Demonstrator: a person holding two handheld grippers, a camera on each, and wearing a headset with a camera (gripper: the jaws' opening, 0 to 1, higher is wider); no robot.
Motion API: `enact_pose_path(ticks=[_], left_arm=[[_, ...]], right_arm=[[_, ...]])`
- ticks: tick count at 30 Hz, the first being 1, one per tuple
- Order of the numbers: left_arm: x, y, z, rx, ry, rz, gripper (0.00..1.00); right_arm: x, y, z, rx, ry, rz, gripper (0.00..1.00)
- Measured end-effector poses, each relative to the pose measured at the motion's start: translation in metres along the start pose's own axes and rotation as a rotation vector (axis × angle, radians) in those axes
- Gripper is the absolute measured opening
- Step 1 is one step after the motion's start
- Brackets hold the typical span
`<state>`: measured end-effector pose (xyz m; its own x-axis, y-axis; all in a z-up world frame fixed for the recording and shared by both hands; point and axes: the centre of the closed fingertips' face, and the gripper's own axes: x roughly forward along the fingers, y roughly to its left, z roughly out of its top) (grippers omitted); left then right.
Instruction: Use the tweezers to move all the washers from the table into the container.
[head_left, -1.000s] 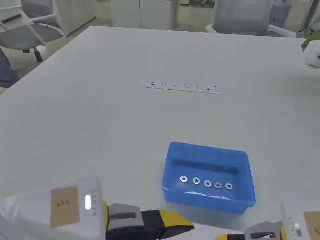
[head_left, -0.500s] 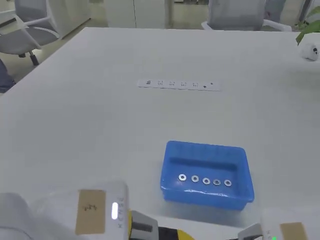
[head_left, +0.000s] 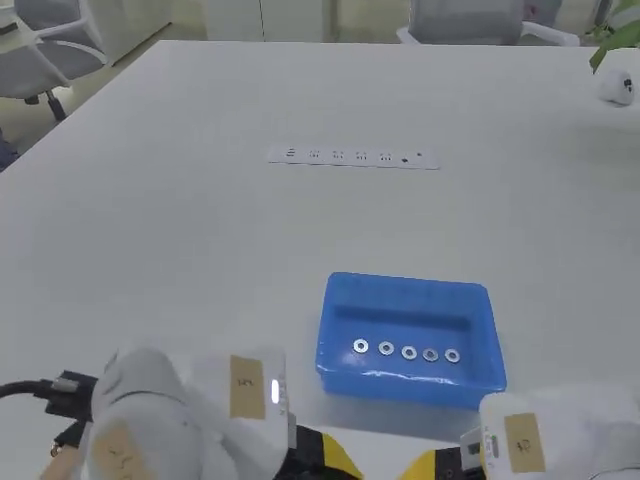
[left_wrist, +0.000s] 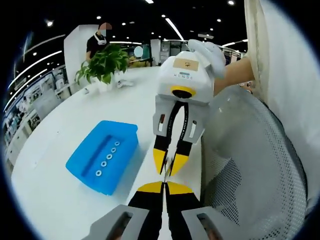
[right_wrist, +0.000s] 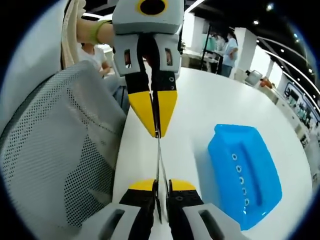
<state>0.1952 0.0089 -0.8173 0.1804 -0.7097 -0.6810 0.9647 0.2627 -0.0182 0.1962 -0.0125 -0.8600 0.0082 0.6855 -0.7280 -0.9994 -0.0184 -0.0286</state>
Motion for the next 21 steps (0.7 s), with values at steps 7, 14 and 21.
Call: enact_pose_path(ticks=[7,14,21], left_arm=[[0.013,0.004,-0.035,-0.027,0.085,-0.023,0.00],[0.026,0.008,-0.050,0.000,0.173,-0.036,0.00],[0.032,0.010,-0.053,-0.003,0.207,-0.054,0.00]], right_arm=[[-0.024,-0.002,-0.010,0.156,-0.084,-0.075,0.23],[-0.072,-0.001,-0.029,0.245,-0.119,-0.177,0.36],[-0.122,-0.009,-0.039,0.307,-0.169,-0.321,0.41]])
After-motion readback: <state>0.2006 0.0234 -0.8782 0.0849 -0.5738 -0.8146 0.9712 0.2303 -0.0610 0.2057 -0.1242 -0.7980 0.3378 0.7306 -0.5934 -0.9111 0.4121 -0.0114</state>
